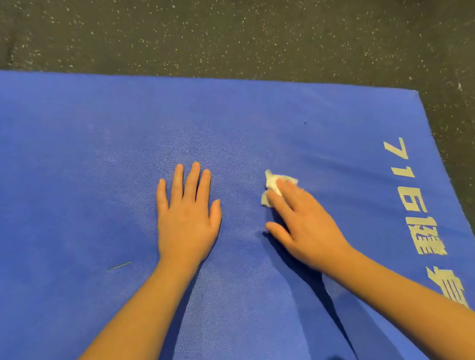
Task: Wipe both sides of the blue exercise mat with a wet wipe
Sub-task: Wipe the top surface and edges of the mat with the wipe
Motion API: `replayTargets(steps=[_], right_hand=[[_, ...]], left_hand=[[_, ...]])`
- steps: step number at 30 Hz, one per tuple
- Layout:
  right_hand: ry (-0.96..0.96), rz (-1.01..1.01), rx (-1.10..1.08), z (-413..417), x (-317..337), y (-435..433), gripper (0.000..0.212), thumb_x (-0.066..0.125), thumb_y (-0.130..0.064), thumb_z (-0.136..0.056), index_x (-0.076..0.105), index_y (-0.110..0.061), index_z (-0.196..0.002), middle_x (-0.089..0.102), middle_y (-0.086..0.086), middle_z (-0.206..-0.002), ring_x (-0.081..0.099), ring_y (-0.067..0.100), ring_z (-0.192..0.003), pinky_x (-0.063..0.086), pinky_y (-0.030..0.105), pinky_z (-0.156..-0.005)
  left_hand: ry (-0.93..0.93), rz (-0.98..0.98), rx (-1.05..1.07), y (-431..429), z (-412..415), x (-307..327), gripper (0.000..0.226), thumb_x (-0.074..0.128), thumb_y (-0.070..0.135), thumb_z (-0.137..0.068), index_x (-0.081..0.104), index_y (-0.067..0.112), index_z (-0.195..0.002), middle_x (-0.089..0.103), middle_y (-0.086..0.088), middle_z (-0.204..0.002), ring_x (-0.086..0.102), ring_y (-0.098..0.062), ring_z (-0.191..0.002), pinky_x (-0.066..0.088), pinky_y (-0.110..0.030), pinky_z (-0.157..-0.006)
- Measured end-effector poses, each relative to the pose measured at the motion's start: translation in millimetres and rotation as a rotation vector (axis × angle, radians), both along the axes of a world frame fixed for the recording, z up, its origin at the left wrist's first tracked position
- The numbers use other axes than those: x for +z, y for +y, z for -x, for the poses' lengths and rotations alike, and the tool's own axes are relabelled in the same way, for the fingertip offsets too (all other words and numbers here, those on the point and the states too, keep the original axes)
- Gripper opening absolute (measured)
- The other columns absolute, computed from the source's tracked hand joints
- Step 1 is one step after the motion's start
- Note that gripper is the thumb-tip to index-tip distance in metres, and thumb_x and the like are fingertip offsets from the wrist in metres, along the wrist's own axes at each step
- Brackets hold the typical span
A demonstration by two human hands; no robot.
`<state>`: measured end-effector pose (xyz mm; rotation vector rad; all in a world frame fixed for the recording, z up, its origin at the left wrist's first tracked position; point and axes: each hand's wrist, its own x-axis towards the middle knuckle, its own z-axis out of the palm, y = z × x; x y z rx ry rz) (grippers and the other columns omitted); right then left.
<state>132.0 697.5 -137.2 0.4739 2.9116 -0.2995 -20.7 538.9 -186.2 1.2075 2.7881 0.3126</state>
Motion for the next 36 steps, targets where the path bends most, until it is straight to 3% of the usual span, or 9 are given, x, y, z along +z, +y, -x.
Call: replayTargets(steps=[2,7,10,14,20,25,30,33,36], right_hand=[[-0.030,-0.040,0.073,-8,3,-2,0.056,0.031,-0.047,-0.093,0.047,-0.009,-0.132,0.041,0.009,-0.143,0.041,0.028,-0.123,0.034,0.036,-0.100],[0.013,-0.027,-0.334,-2,-1,6,0.056,0.025,-0.046,-0.093,0.043,-0.007,-0.129,0.041,0.008,-0.133,0.046,0.031,-0.103,0.038,0.035,-0.084],[0.047,0.087,-0.120,-13,3,-27,0.056,0.034,-0.044,-0.092,0.043,-0.006,-0.133,0.040,0.010,-0.139,0.045,0.031,-0.118,0.042,0.039,-0.097],[0.015,0.058,0.174,-35,10,-42,0.045,0.036,-0.037,-0.095,0.051,-0.011,-0.128,0.044,0.008,-0.141,0.045,0.025,-0.117,0.038,0.030,-0.096],[0.045,0.104,-0.251,-33,4,-41,0.063,0.020,-0.048,-0.088,0.041,-0.012,-0.136,0.037,0.004,-0.142,0.048,0.033,-0.109,0.043,0.038,-0.085],[-0.057,0.159,0.158,-61,17,-76,0.052,0.028,-0.044,-0.094,0.046,-0.017,-0.134,0.039,0.002,-0.146,0.044,0.024,-0.123,0.043,0.036,-0.094],[0.004,0.058,-0.243,-67,15,-68,0.060,0.017,-0.046,-0.091,0.048,-0.014,-0.131,0.039,0.000,-0.146,0.044,0.025,-0.120,0.038,0.032,-0.088],[0.020,0.209,-0.078,-71,23,-98,0.043,0.038,-0.040,-0.098,0.049,-0.015,-0.130,0.037,-0.003,-0.145,0.038,0.020,-0.125,0.036,0.027,-0.096],[-0.033,0.252,0.053,-89,28,-111,0.045,0.033,-0.042,-0.097,0.039,-0.027,-0.139,0.034,-0.011,-0.147,0.037,0.013,-0.125,0.031,0.021,-0.091]], left_hand=[[-0.006,0.002,-0.003,0,1,0,0.059,0.027,0.039,-0.095,0.045,0.012,-0.144,0.039,-0.008,-0.152,0.028,-0.031,-0.144,0.019,-0.054,-0.115],[-0.046,-0.014,0.006,-2,-5,5,0.051,0.043,0.032,-0.096,0.048,0.008,-0.141,0.042,-0.009,-0.150,0.034,-0.034,-0.141,0.025,-0.058,-0.112],[-0.087,0.000,-0.062,-23,-30,10,0.052,0.056,0.028,-0.092,0.050,0.008,-0.139,0.043,-0.009,-0.149,0.036,-0.035,-0.140,0.029,-0.057,-0.110],[-0.056,0.075,-0.161,-55,-48,8,0.055,0.031,0.037,-0.093,0.052,0.013,-0.139,0.045,-0.006,-0.148,0.038,-0.032,-0.138,0.031,-0.052,-0.110],[-0.101,0.111,-0.161,-51,-47,17,0.055,0.029,0.037,-0.095,0.051,0.012,-0.139,0.046,-0.006,-0.148,0.039,-0.032,-0.139,0.033,-0.053,-0.110],[-0.216,0.233,-0.144,-49,-49,32,0.055,0.035,0.035,-0.103,0.021,0.019,-0.154,0.012,0.002,-0.162,0.005,-0.024,-0.150,0.010,-0.048,-0.118],[-0.401,0.362,-0.221,-71,-81,67,0.063,0.037,0.044,-0.101,0.014,0.021,-0.154,0.001,0.006,-0.163,-0.003,-0.020,-0.150,0.006,-0.048,-0.120],[-0.359,0.406,-0.240,-97,-103,70,0.062,0.031,0.046,-0.102,0.008,0.022,-0.155,-0.003,0.007,-0.163,-0.006,-0.018,-0.150,0.004,-0.046,-0.120],[-0.319,0.397,-0.216,-103,-107,65,0.061,0.024,0.046,-0.104,0.004,0.022,-0.156,-0.006,0.007,-0.163,-0.008,-0.018,-0.149,0.002,-0.046,-0.120]])
